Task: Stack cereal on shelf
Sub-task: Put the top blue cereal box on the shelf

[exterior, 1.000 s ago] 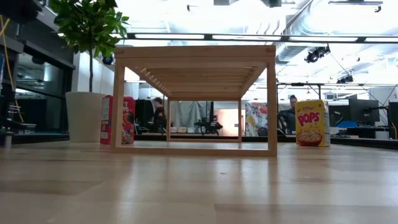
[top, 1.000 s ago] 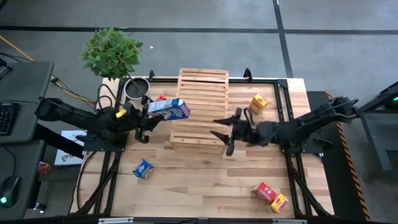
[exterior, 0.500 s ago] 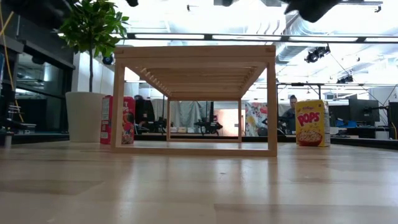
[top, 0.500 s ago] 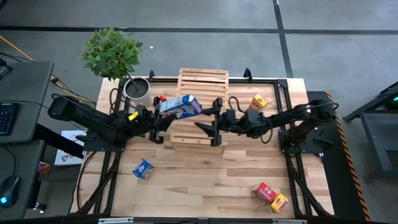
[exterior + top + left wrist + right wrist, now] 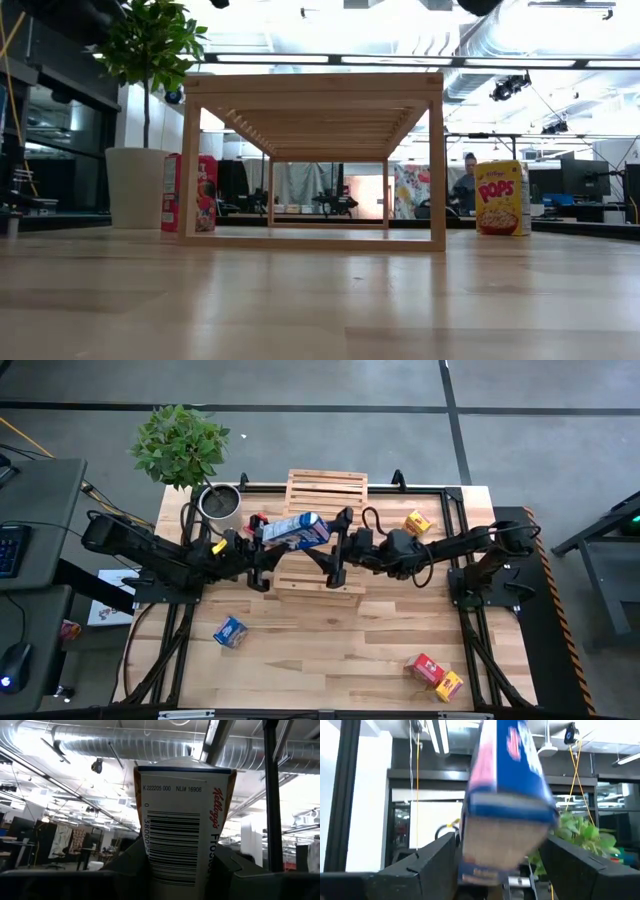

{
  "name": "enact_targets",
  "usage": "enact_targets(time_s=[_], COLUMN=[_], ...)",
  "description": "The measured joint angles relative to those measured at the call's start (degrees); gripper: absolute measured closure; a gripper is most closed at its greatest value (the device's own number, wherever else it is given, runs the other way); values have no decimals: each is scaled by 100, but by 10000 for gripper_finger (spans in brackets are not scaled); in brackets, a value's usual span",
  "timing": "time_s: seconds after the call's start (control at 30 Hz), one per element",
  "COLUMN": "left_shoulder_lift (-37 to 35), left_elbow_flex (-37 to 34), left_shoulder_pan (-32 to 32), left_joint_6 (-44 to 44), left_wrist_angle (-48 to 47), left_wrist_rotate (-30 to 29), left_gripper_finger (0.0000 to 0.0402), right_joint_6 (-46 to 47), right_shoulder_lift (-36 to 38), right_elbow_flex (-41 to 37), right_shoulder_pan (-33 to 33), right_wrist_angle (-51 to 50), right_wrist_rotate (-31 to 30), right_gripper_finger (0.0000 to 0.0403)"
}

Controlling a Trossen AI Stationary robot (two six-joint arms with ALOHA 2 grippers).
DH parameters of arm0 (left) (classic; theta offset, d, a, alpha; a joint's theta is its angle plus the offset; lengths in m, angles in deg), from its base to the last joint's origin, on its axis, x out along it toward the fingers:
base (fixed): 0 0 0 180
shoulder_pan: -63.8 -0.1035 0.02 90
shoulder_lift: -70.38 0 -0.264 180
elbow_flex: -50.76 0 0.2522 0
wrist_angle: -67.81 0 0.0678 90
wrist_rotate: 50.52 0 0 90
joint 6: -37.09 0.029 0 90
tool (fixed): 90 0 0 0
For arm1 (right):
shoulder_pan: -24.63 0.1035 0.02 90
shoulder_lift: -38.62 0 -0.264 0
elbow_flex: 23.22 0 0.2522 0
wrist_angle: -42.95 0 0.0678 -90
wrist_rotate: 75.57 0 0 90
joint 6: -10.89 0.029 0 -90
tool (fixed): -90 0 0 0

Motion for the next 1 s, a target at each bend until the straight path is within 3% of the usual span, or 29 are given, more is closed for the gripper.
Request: enact_targets(time_s=[0.37,0.73,1.0], left_shoulder_lift=[0,0,-2], left_elbow_flex=[0,0,0], left_shoulder_pan=[0,2,2], left_joint_6=[54,233,288], left_wrist_angle=[-130,-249,-289], left_wrist_rotate=[-89,-83,-95], left_gripper_finger=[284,281,234], right_joint_6=[-24,-170,-198], right_shoulder_lift=[0,0,0], right_elbow_flex=[144,139,135], right_shoulder_pan=[0,-2,2], right_wrist_angle=[-41,13,-37], right_wrist_rotate=[224,98,128], right_gripper_finger=[138,220,268])
